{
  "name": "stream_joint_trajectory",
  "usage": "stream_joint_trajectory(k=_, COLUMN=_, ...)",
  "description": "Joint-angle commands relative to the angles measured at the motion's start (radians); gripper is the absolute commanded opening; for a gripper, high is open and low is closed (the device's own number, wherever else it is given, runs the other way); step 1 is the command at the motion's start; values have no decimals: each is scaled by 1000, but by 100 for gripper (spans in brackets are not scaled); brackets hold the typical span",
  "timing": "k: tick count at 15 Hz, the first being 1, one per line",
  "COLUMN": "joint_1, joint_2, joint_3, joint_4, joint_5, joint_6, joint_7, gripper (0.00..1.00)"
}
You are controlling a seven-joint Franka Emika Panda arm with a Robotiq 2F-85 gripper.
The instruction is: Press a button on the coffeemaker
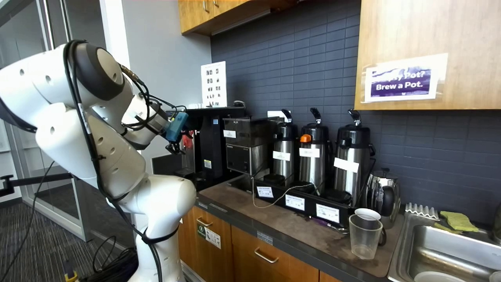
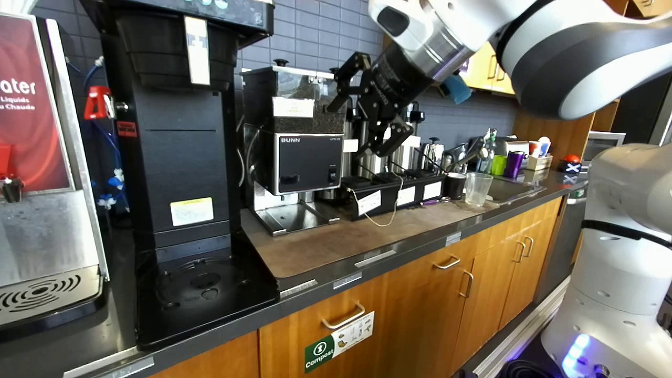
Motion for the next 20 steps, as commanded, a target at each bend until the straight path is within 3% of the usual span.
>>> stream_joint_trajectory(k=1, joint_1=-56, joint_2=32, joint_3=18, joint_4=11, joint_5=-75, joint_6=23, joint_7=54, gripper=100)
stream_joint_trajectory(k=10, joint_1=-152, joint_2=157, joint_3=1, joint_4=26, joint_5=-224, joint_6=136, joint_7=140, gripper=100)
stream_joint_trajectory(k=13, joint_1=-213, joint_2=196, joint_3=30, joint_4=35, joint_5=-273, joint_6=186, joint_7=174, gripper=100)
stream_joint_trajectory(k=15, joint_1=-247, joint_2=228, joint_3=41, joint_4=48, joint_5=-303, joint_6=214, joint_7=186, gripper=73)
stream_joint_trajectory(k=20, joint_1=-340, joint_2=292, joint_3=72, joint_4=88, joint_5=-370, joint_6=284, joint_7=199, gripper=34)
